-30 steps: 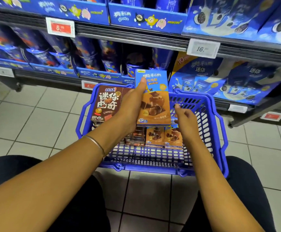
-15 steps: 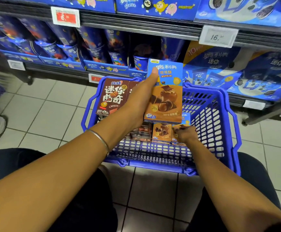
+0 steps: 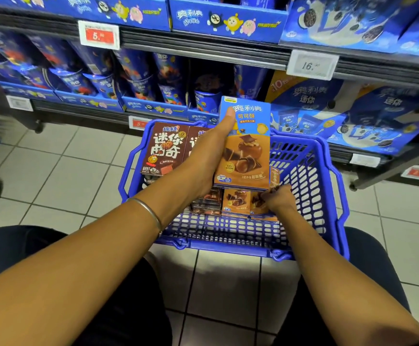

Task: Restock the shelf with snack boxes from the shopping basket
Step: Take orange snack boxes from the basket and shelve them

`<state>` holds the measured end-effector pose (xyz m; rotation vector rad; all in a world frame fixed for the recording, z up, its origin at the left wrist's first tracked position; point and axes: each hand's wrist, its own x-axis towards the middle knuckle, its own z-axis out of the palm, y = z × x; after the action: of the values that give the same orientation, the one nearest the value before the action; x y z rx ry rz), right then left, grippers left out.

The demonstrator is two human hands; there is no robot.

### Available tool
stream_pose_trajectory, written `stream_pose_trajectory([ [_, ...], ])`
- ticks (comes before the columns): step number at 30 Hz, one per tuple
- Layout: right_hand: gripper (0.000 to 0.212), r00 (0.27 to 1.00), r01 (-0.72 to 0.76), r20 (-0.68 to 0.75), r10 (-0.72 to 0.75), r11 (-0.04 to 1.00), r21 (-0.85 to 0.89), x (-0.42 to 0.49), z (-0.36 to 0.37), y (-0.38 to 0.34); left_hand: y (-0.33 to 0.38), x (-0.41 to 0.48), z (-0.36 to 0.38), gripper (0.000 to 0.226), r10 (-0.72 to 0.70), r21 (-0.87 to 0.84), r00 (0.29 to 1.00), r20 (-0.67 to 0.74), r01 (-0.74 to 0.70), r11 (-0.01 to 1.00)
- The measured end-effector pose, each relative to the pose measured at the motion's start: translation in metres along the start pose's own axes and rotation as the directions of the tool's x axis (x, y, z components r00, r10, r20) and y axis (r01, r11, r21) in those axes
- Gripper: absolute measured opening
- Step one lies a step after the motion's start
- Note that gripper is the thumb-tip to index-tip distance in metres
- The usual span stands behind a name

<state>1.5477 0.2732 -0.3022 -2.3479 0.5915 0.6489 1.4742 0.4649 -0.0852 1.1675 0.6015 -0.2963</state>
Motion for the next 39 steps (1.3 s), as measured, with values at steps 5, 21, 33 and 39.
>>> stream_pose_trajectory([
  [5,0.045,0.987,0.134,-0.082,-0.135,0.991,-0.018,-0.013,-0.015,-0.001,0.0,0.004,-0.001,0.063,-0.009,0.008,1.0,0.012,0.008,1.0],
  [21,0.047,0.887,0.385,-0.17,-0.429,0.485,0.785,-0.12,-0.146,-0.081,-0.003,0.032,-0.008,0.089,0.205,0.276,0.942,-0.264,-0.129,0.952],
  [33,0.017,0.848,0.486,-0.146,-0.509,0.639,0.596,-0.153,-0.077,-0.109,-0.007,0.032,0.0,0.076,0.125,0.09,0.978,-0.165,-0.111,0.99],
  [39,0.02,0.873,0.429,-0.118,-0.474,0.629,0.648,-0.154,-0.07,-0.11,-0.004,0.032,-0.002,0.082,0.069,0.023,0.99,-0.124,-0.067,0.998],
])
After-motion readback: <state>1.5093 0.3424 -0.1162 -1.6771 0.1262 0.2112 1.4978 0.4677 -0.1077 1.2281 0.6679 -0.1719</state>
